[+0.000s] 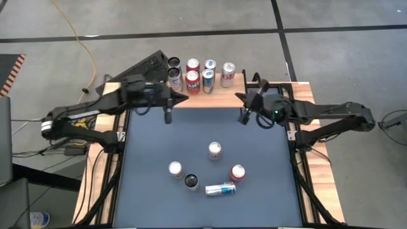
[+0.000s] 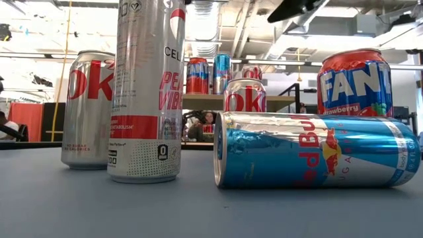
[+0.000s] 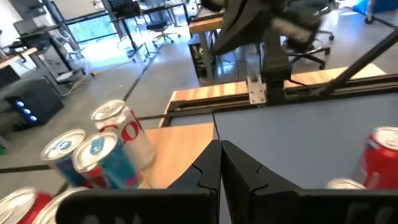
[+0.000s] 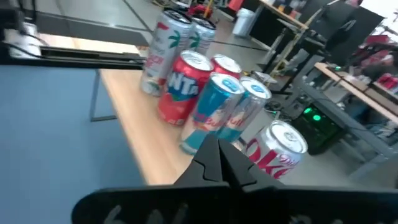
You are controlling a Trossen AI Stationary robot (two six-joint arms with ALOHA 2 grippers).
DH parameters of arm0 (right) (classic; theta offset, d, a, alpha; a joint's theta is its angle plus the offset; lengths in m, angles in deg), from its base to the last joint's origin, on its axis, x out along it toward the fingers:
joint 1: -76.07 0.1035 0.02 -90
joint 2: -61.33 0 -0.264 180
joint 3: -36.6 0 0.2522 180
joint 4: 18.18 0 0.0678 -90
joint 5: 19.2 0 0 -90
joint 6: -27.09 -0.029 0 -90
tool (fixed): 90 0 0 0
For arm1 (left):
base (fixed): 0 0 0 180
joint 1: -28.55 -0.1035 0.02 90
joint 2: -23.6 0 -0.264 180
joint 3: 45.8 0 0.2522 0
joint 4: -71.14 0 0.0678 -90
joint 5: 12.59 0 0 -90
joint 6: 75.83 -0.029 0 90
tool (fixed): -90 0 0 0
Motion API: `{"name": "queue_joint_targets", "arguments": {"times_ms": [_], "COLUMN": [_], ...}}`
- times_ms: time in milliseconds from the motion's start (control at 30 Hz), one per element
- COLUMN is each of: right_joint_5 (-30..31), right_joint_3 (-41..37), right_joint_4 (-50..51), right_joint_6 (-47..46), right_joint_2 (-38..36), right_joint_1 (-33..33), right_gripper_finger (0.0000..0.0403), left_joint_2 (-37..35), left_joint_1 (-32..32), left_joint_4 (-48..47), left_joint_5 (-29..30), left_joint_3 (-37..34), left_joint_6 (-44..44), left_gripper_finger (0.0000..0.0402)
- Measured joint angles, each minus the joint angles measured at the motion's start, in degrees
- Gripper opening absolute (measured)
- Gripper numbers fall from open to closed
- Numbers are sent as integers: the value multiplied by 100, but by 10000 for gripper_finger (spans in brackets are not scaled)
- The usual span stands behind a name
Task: Place canned beverage on shelf
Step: Adjust the blue soda can
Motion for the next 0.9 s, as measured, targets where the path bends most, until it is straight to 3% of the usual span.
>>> {"name": "queue_joint_targets", "arguments": {"times_ms": [133, 300, 567, 900], "right_joint_5": [105, 426, 469, 486], "right_joint_3": [0, 0, 0, -2], "right_joint_4": [163, 277, 411, 424], "right_joint_6": [-96, -103, -105, -105], "right_joint_2": [-179, -220, -202, -211], "right_joint_1": [203, 430, 636, 893], "right_gripper_finger": [0, 0, 0, 0], "left_joint_2": [525, 1161, 2175, 2467], "left_joint_1": [-245, -348, -357, -328], "left_joint_4": [511, 300, -531, -620], "left_joint_5": [-52, 205, 1218, 2393], "left_joint_3": [20, 581, 1710, 1770], "left_joint_6": [-102, -383, -832, -1012], "left_gripper_finger": [0, 0, 0, 0]}}
